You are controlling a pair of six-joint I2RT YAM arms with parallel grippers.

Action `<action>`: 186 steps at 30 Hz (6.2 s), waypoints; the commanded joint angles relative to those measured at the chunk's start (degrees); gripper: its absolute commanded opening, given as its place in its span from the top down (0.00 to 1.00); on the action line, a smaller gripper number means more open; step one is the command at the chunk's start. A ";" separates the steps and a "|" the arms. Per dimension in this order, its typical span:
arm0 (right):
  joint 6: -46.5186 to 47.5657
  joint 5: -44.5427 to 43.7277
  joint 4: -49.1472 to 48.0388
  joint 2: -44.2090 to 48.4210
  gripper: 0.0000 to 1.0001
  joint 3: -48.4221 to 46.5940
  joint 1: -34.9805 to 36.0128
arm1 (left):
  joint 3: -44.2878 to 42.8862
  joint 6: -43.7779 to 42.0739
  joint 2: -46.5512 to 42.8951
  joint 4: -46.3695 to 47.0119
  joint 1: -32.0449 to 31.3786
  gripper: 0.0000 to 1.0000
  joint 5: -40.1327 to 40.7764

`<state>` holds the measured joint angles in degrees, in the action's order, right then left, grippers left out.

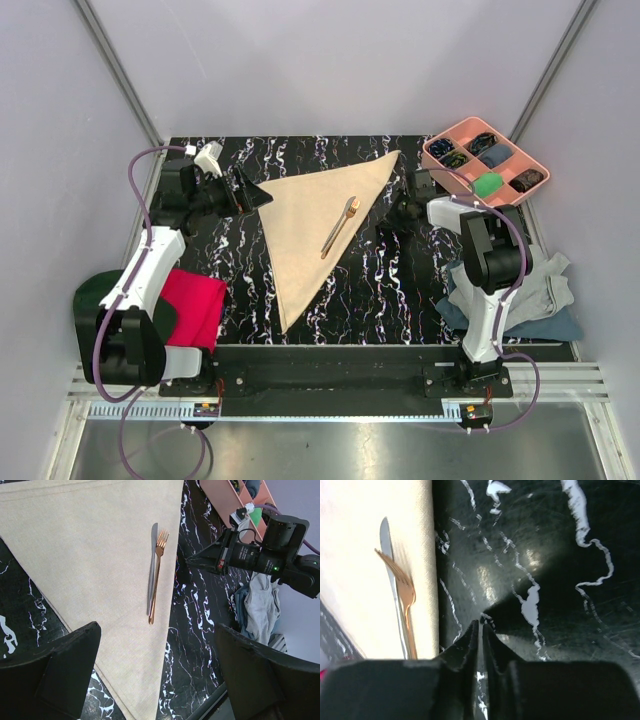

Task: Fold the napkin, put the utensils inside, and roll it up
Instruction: Fold the napkin

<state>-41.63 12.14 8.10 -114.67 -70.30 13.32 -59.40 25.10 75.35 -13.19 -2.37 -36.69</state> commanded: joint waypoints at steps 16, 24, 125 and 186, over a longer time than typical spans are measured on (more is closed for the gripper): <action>-5.64 4.29 -9.83 13.94 0.48 13.07 12.25 | 0.25 0.38 -0.91 1.50 -0.35 0.03 1.00; -11.64 7.46 -18.46 8.34 0.55 15.72 12.43 | 0.25 0.65 -0.82 1.41 -0.35 0.02 0.83; 10.07 -1.59 -3.27 -8.20 0.61 -12.14 -12.53 | 0.33 1.88 -0.64 3.00 -0.27 0.02 -2.42; 6.30 0.60 -6.25 18.52 1.00 2.71 10.05 | 0.60 2.23 -2.14 3.70 -1.32 0.02 -3.21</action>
<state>-32.42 12.14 5.54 -100.12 -68.75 20.80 -59.00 27.05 74.74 -12.32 -3.31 -37.95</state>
